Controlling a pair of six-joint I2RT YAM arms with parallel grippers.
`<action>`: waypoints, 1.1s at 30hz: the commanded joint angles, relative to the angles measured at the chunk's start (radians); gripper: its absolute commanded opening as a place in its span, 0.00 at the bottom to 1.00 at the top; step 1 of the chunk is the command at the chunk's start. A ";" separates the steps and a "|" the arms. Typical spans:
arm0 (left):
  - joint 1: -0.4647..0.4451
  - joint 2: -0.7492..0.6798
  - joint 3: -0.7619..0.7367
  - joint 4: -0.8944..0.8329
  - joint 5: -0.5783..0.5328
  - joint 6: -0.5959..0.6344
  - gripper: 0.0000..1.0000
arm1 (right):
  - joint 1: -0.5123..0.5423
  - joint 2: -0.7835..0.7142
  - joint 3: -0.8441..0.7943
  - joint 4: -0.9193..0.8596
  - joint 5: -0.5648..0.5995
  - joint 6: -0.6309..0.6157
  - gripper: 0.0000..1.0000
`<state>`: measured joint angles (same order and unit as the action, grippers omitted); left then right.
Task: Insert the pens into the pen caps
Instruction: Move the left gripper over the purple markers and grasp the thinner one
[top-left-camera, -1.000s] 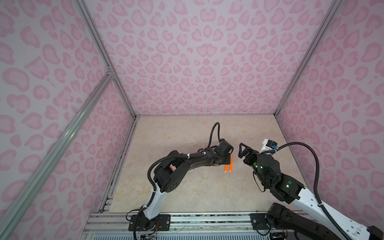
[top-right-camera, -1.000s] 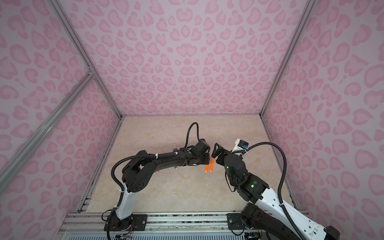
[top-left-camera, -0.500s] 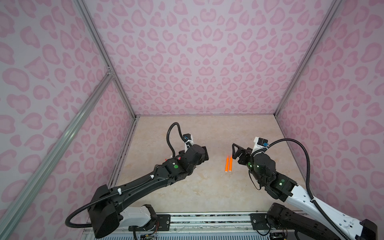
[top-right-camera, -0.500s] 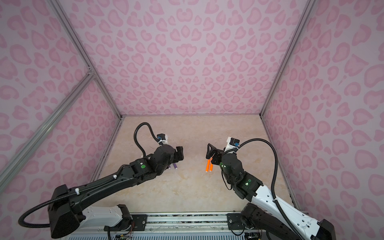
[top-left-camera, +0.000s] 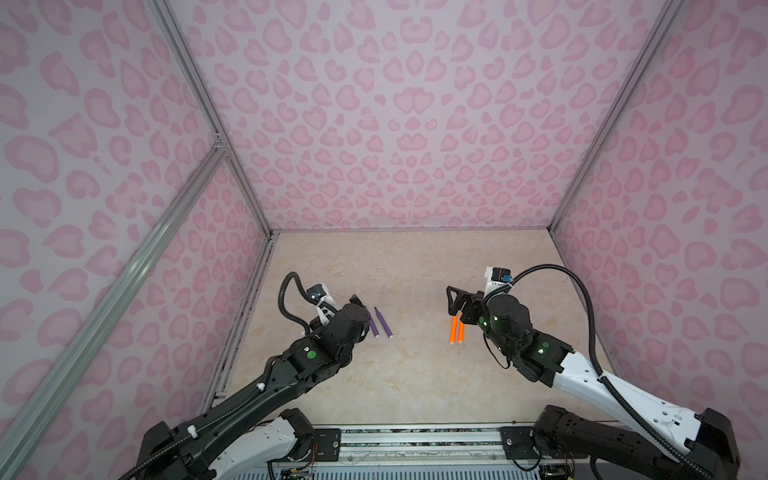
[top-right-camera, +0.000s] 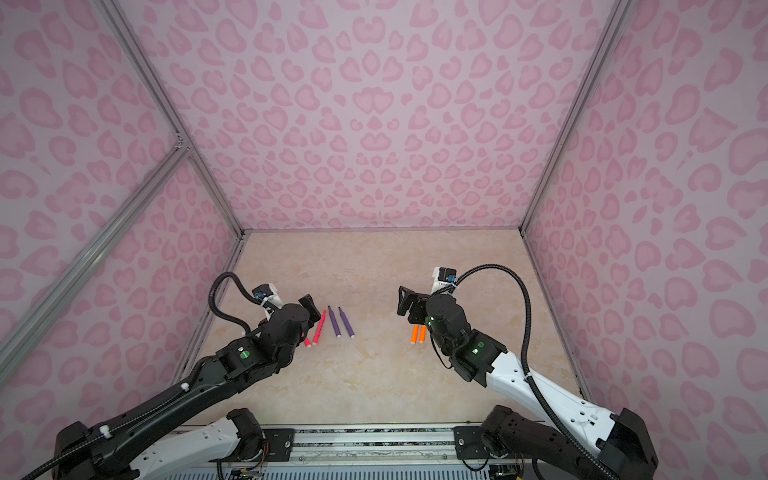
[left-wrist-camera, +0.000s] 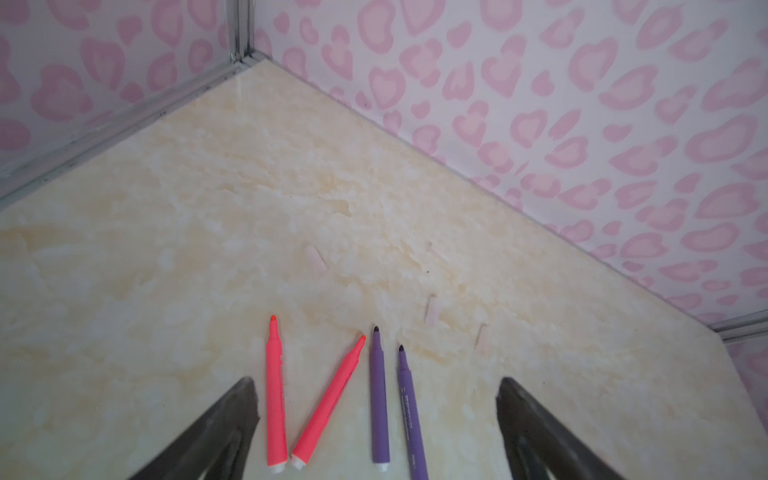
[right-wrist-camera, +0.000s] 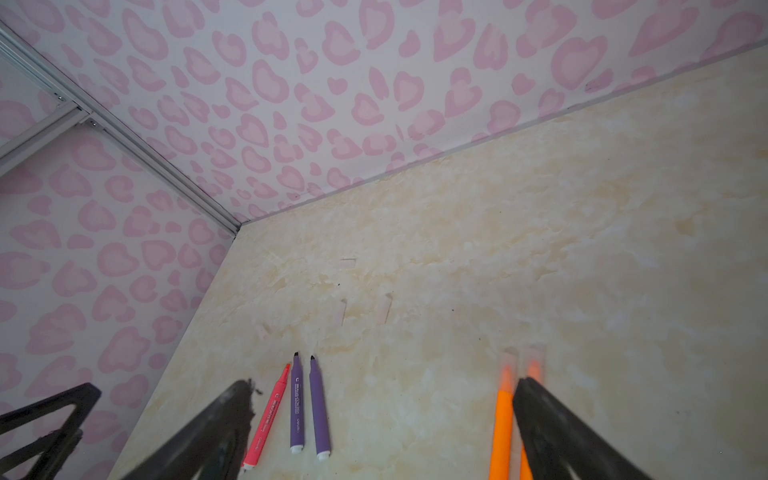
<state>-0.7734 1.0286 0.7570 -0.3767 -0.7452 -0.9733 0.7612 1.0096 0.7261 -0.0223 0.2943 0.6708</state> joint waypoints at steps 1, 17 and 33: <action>0.012 0.107 0.065 -0.092 0.116 -0.080 0.95 | 0.002 0.009 0.001 -0.013 0.003 0.013 0.99; 0.016 0.724 0.423 -0.325 0.375 -0.074 0.73 | 0.002 0.034 0.010 -0.015 0.025 0.007 0.98; 0.063 0.898 0.535 -0.331 0.452 0.013 0.45 | 0.001 0.025 0.009 -0.023 0.017 0.006 0.99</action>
<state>-0.7139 1.9045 1.2705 -0.6849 -0.3000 -0.9737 0.7612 1.0393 0.7349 -0.0502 0.2989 0.6743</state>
